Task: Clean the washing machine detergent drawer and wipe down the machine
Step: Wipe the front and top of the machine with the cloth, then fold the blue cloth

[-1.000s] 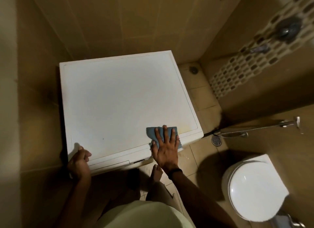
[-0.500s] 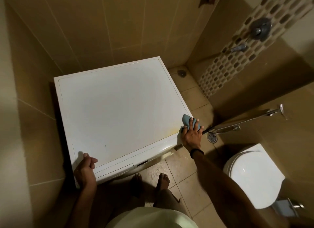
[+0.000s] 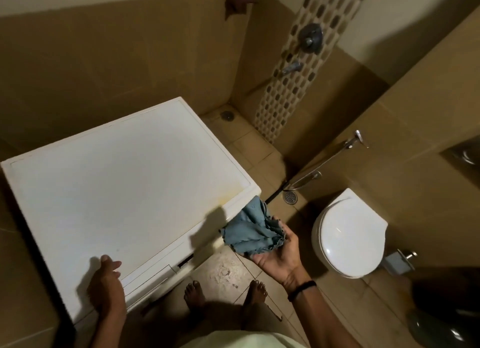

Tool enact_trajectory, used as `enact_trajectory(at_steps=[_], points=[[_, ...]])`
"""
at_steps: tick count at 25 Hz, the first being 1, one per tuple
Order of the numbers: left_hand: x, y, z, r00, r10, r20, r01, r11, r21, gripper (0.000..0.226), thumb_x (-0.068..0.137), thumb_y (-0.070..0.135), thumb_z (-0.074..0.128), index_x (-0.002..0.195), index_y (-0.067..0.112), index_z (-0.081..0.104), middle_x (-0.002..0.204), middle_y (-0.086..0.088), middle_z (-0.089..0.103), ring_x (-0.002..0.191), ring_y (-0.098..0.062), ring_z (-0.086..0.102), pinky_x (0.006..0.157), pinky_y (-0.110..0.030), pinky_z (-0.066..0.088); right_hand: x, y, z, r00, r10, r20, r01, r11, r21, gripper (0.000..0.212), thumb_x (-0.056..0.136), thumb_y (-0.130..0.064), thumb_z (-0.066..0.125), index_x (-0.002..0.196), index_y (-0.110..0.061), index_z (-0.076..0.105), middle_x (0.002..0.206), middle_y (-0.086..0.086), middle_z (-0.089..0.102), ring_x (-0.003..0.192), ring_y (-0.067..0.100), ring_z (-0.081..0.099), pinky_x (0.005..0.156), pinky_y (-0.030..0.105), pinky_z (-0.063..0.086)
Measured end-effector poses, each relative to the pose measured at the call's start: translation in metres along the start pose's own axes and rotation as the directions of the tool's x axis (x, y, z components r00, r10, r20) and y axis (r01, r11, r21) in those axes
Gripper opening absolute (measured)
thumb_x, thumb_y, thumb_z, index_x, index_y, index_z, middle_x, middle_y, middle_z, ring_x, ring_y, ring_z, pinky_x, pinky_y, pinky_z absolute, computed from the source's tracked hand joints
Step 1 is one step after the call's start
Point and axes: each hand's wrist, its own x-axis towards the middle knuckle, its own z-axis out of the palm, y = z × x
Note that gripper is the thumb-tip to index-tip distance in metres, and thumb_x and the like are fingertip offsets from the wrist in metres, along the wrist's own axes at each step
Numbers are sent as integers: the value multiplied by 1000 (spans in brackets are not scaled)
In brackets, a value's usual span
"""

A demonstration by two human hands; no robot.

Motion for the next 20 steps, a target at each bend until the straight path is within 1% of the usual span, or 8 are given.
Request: enact_trajectory(at_steps=[2,4,6,7,9,13,17,20], points=[[-51,23,44,940,-39,339,-3,993,120,68,104,59,44,121,-1,69,83,-8,63,68,-18,51,63,-28,34,-22,-6,0,996,-20,90,17,999,32,77,97,-52,49,153,-2,32,160,24,26,146,39,30,125,49,11],[-116,39,83,731,-98,676,-84,969,232,89,86,88,40,124,13,71,98,-6,75,87,-21,68,80,-34,48,-42,-9,-5,983,-34,181,22,998,63,79,93,-50,57,151,0,36,158,26,30,143,41,34,120,53,26],[-168,46,110,494,-178,851,-105,959,262,89,78,93,40,135,28,63,122,-1,75,114,-20,70,101,-45,52,-58,-12,-17,976,-77,205,69,997,43,78,91,-40,64,152,-1,35,159,27,25,146,43,26,120,57,24],[-188,49,120,403,-200,893,-125,955,270,80,82,88,44,137,33,60,127,1,74,120,-20,69,105,-46,52,-64,-16,-26,973,-101,207,96,995,33,75,91,-32,64,152,-1,34,159,28,23,145,44,24,121,57,21],[-221,54,139,302,-174,937,-275,925,261,61,87,73,61,129,30,67,121,3,77,119,-22,70,102,-45,54,-80,-29,-42,955,-158,251,149,987,54,70,94,-26,61,153,-2,33,158,28,25,144,44,25,123,57,16],[-286,55,164,189,20,982,-672,731,115,49,85,69,64,112,31,78,105,8,80,111,-19,73,101,-54,55,-128,-58,-73,895,-340,288,329,940,87,77,90,-51,66,146,-2,46,149,27,45,138,42,44,120,56,27],[-374,54,182,45,152,987,-771,633,-63,44,89,57,64,114,25,79,101,6,81,99,-14,76,93,-49,60,-184,-82,-143,836,-530,143,514,847,135,92,66,-48,89,142,-10,54,149,23,48,137,40,47,115,55,35],[-454,43,191,-72,135,988,-782,608,-140,31,90,40,61,104,23,83,94,2,81,95,-18,76,87,-42,58,-242,-96,-200,799,-587,127,576,809,118,98,65,-44,91,145,-6,49,146,22,51,137,37,48,108,46,47]])
